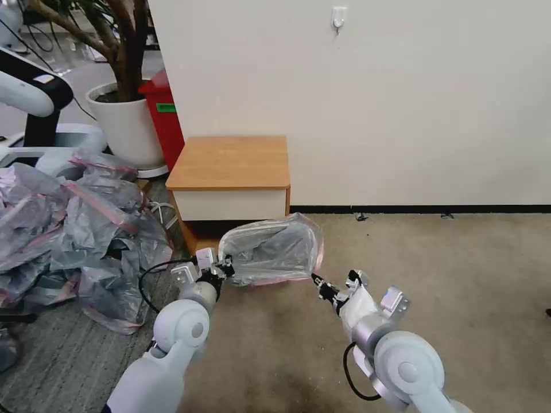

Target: Pick up the garbage bag from the table and place it over the trash can.

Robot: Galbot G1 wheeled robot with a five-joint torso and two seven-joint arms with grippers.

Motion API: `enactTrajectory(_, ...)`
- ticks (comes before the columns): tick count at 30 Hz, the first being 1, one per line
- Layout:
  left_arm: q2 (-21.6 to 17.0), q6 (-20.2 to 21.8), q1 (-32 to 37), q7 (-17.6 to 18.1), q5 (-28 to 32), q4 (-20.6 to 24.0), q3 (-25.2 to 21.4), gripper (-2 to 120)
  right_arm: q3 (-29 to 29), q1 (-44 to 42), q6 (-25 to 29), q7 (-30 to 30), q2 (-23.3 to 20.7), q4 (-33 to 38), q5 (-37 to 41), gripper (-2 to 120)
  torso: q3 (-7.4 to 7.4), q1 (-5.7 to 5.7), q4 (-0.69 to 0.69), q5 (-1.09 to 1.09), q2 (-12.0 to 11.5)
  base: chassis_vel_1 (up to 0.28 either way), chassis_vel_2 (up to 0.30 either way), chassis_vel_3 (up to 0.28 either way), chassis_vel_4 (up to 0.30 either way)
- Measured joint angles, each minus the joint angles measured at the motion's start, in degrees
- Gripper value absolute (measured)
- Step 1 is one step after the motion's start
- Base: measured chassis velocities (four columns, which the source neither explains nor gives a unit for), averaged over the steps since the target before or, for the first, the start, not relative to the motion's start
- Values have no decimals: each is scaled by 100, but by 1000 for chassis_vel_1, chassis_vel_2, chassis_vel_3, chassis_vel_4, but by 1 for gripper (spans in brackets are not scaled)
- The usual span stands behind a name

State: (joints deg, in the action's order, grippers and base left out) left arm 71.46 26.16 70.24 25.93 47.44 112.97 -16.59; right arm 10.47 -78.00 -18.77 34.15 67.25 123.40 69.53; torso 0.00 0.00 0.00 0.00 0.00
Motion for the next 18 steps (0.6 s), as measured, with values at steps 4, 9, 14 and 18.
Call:
enactTrajectory(4, -3, 9, 112, -46, 4, 97, -25, 3, -27, 53, 4, -59, -8, -134, -119, 0, 0, 0, 0, 0, 0, 0, 0, 0, 0)
enactTrajectory(9, -28, 97, 267, -126, 37, 224, -108, 3, -46, 114, 36, -148, -29, -359, -298, 0, 0, 0, 0, 0, 0, 0, 0, 0, 0)
enactTrajectory(14, -27, 287, 419, -128, 326, 389, -215, 3, -59, 155, 97, -257, -34, -653, -486, 0, 0, 0, 0, 0, 0, 0, 0, 0, 0)
enactTrajectory(18, -58, 307, 469, -128, 347, 400, -310, 3, -74, 118, 169, -352, -27, -873, -787, 0, 0, 0, 0, 0, 0, 0, 0, 0, 0)
